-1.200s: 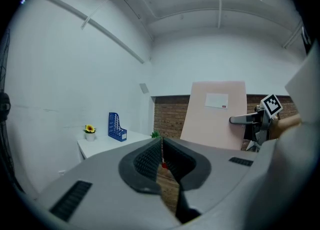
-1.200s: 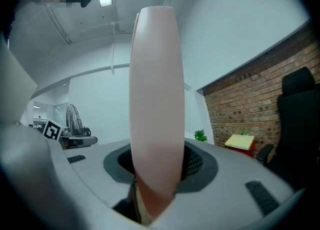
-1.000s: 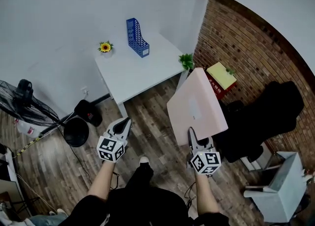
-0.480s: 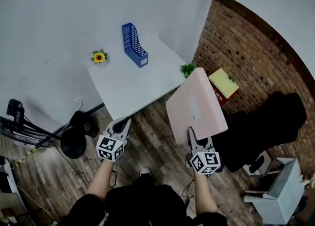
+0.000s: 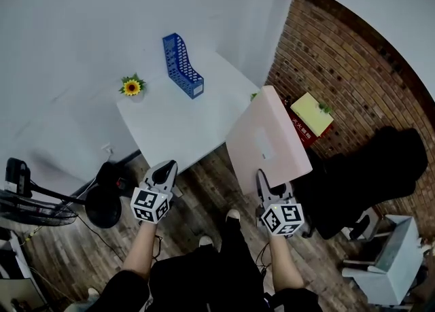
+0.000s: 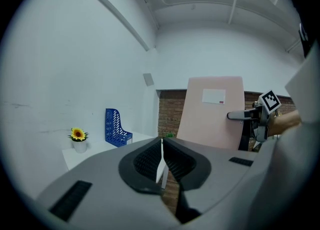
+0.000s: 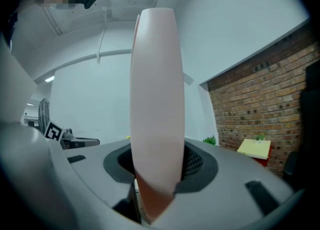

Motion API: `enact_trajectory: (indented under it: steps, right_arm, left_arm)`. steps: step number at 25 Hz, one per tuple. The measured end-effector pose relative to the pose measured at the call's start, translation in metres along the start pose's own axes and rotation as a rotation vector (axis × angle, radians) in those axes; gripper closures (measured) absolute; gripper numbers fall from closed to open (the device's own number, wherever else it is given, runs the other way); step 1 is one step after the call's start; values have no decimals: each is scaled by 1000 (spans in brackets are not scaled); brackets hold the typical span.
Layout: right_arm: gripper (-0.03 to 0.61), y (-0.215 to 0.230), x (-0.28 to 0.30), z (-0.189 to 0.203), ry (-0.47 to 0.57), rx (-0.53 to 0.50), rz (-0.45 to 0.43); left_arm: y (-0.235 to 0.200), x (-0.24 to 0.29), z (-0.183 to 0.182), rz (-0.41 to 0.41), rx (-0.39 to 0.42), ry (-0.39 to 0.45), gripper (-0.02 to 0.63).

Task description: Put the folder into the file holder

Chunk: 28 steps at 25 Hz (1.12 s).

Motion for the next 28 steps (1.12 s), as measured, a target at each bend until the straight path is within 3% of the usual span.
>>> enact_trajectory:
  steps: [13,28]
  right_arm:
    - [407,23,116,-49,-23,-34,-92]
    - [408,72,379,-180,-95,-172,-419]
  left_arm:
    - [-60,53,-13,-94,-39,-16,583]
    - [-170,173,-83,-434,-199,12,583]
Point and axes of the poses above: the fingertips, and each gripper's own axes: x forward along the fingers, y to its right, z out of its underside, the point moved 4 cm from there along -x, backward along the fingers, and after that the axes turned 15 degrees about -y, right-handed, at the moved point
